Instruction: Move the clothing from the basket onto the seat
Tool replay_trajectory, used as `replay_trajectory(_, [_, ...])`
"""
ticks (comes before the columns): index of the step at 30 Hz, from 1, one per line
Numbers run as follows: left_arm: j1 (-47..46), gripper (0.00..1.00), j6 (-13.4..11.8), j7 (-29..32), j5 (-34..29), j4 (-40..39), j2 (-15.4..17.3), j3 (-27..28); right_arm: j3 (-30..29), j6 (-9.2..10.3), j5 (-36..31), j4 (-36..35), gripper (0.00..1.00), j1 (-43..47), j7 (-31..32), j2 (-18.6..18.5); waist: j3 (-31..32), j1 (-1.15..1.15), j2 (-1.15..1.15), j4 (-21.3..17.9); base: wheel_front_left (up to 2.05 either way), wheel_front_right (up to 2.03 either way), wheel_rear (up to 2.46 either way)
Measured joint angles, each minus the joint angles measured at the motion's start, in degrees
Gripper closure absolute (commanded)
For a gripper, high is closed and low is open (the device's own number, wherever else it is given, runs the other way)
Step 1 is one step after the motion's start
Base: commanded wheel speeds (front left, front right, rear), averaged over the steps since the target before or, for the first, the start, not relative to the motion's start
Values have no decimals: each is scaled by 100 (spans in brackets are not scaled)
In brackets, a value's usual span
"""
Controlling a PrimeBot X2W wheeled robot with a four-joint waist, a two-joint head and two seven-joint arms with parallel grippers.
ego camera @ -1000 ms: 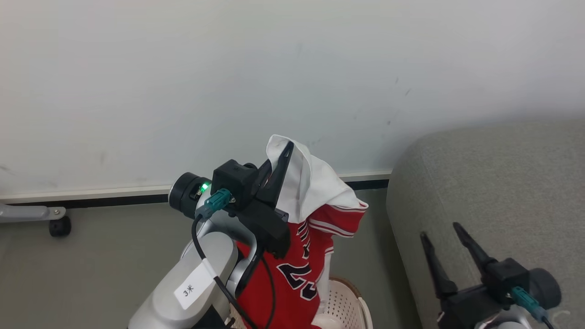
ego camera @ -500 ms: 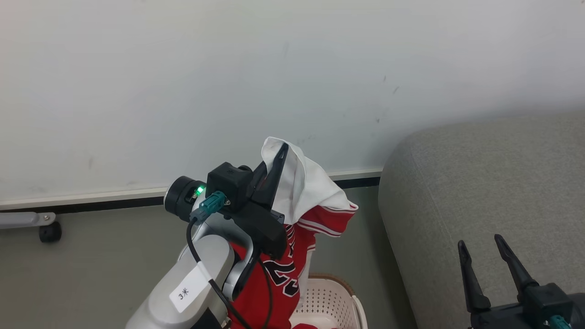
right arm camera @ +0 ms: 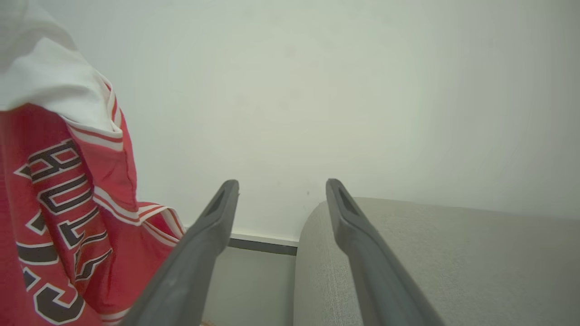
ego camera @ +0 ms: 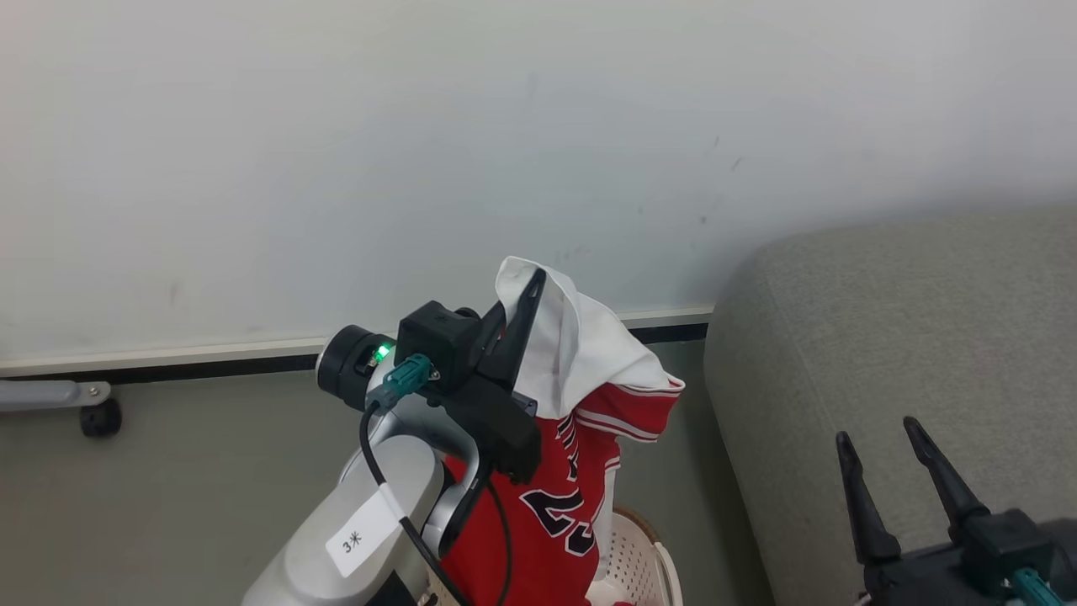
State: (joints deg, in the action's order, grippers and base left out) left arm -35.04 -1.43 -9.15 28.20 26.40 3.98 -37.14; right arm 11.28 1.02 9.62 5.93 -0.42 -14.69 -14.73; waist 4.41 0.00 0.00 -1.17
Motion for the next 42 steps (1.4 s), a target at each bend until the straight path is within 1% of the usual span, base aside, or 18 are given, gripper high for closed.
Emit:
replay_trajectory(7, [-27, 100, 51, 24, 0, -8, -49, -113, 355, -322, -118, 423, 0, -597, -1, 20, -33, 0, 0, 193, 0, 0, 0])
replay_trajectory(8, [-27, 100, 51, 24, 0, -8, -49, -113, 355, -322, -118, 423, 0, -597, -1, 20, -33, 0, 0, 193, 0, 0, 0])
replay_trajectory(11, [-65, 100, 66, 56, 0, -4, -56, -164, 505, -458, -156, 691, 0, -815, -1, 58, -45, 0, 0, 280, 0, 0, 0])
replay_trajectory(16, [-99, 100, 94, 57, 4, 11, -70, -207, 829, -593, -269, 1201, 0, -1194, 0, 138, -65, 0, 0, 401, 0, 0, 0])
replay_trajectory(19, [-104, 100, 94, 57, 16, 16, -75, -224, 1018, -673, -271, 1508, 0, -1386, 0, 250, -80, 0, 0, 450, 0, 0, 0])
replay_trajectory(26, [-159, 100, 100, 75, 40, 20, -94, -342, 1326, -759, -279, 2139, 0, -1594, 0, 359, -106, 0, 0, 586, 0, 0, 0])
replay_trajectory(31, [-165, 100, 102, 74, 42, 18, -99, -409, 1507, -792, -279, 2483, 0, -1868, 0, 491, -113, 0, 0, 667, 0, 0, 0])
replay_trajectory(35, [-166, 100, 143, 74, 45, -30, -113, -477, 1663, -809, -278, 2822, 0, -2121, 0, 505, -120, 0, 0, 732, 0, 0, 0])
replay_trajectory(39, [-166, 100, 142, 74, 51, -154, -129, -560, 1901, -810, -280, 3163, 0, -2527, 0, 573, -152, 0, 0, 782, 0, 0, 0])
replay_trajectory(42, [-166, 100, 141, 74, 58, -159, -130, -579, 2276, -811, -282, 3400, 0, -2855, 0, 601, -184, 0, 0, 816, 0, 0, 0])
